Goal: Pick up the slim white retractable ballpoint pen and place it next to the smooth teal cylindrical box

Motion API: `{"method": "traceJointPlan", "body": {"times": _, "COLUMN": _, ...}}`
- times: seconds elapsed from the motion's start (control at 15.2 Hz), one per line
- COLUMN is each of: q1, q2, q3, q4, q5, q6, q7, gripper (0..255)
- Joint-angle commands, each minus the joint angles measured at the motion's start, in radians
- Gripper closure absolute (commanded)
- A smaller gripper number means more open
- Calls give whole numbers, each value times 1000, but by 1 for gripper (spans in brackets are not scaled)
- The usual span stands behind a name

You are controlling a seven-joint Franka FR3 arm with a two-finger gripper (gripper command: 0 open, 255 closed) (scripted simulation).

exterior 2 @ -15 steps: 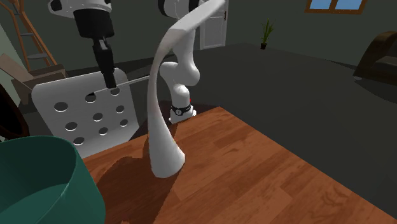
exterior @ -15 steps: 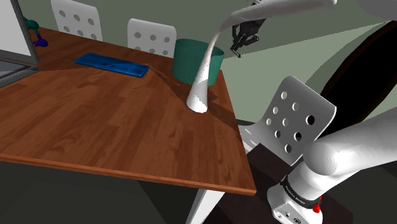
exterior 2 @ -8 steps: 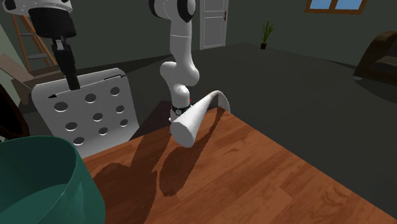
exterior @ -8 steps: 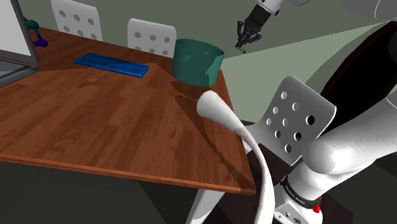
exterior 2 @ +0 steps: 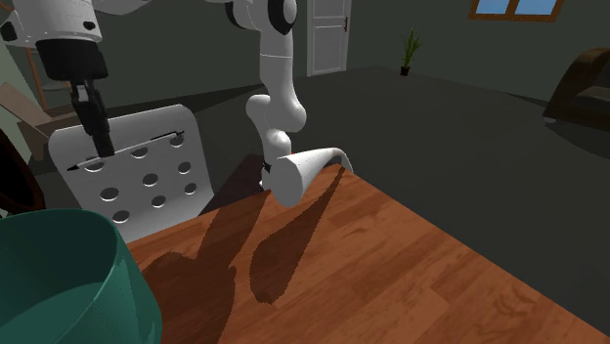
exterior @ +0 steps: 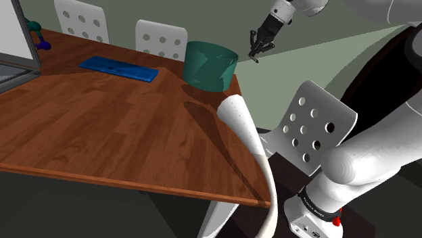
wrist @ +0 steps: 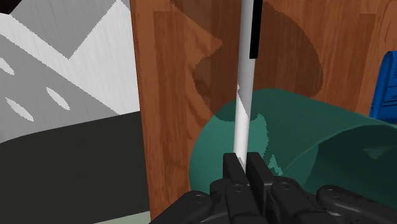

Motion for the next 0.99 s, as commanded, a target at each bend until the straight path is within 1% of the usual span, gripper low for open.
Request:
{"method": "traceJointPlan", "body": {"times": 0.0, "q1": 1, "q2": -4, "q3": 1, "q4": -35, "q5": 3, "q6": 31, "q7": -7, "gripper": 255}}
{"method": "traceJointPlan", "body": {"times": 0.92, "q1": 6, "q2": 0, "q3": 6, "q4": -217, "q5": 20, "q6": 213, "q7": -47, "gripper": 255}}
